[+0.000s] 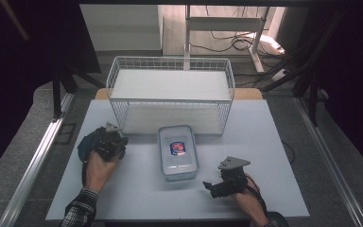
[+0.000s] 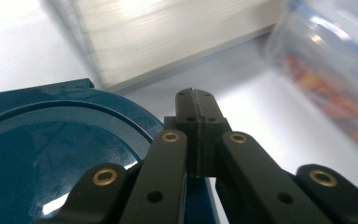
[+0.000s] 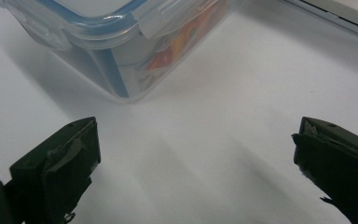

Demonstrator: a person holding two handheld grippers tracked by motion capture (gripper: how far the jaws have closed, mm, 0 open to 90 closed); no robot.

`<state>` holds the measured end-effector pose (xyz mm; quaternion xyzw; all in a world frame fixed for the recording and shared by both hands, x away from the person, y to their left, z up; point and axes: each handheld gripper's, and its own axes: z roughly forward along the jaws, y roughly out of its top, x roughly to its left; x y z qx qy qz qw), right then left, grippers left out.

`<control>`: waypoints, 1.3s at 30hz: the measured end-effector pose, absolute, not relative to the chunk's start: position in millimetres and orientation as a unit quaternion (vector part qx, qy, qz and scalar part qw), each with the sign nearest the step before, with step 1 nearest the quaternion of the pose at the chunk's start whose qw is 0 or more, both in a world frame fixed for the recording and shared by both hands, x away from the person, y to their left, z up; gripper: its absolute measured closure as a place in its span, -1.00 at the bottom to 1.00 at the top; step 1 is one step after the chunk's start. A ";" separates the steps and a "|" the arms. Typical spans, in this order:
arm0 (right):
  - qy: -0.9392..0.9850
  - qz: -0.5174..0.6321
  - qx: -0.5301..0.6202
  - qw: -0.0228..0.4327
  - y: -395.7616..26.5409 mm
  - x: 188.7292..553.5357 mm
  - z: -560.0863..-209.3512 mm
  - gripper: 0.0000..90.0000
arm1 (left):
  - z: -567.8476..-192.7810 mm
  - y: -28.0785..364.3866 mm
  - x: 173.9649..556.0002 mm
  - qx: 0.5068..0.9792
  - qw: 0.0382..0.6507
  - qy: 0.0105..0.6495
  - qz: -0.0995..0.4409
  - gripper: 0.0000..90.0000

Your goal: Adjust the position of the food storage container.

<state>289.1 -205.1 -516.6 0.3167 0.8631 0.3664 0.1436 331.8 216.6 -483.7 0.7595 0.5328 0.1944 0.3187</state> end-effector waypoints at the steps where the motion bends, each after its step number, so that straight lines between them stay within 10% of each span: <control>1: 0.863 0.367 0.317 0.143 -205.2 289.2 -516.6 -0.99 | -484.3 222.8 330.2 0.753 0.322 0.541 0.193 1.00; 30: 0.839 0.390 0.352 0.143 -213.8 294.2 -495.0 -1.00 | -518.7 121.5 287.8 0.828 0.419 0.370 0.039 1.00; 39: 0.841 0.388 0.351 0.136 -220.2 286.9 -478.1 0.44 | -516.4 97.9 298.1 0.847 0.404 0.342 0.051 1.00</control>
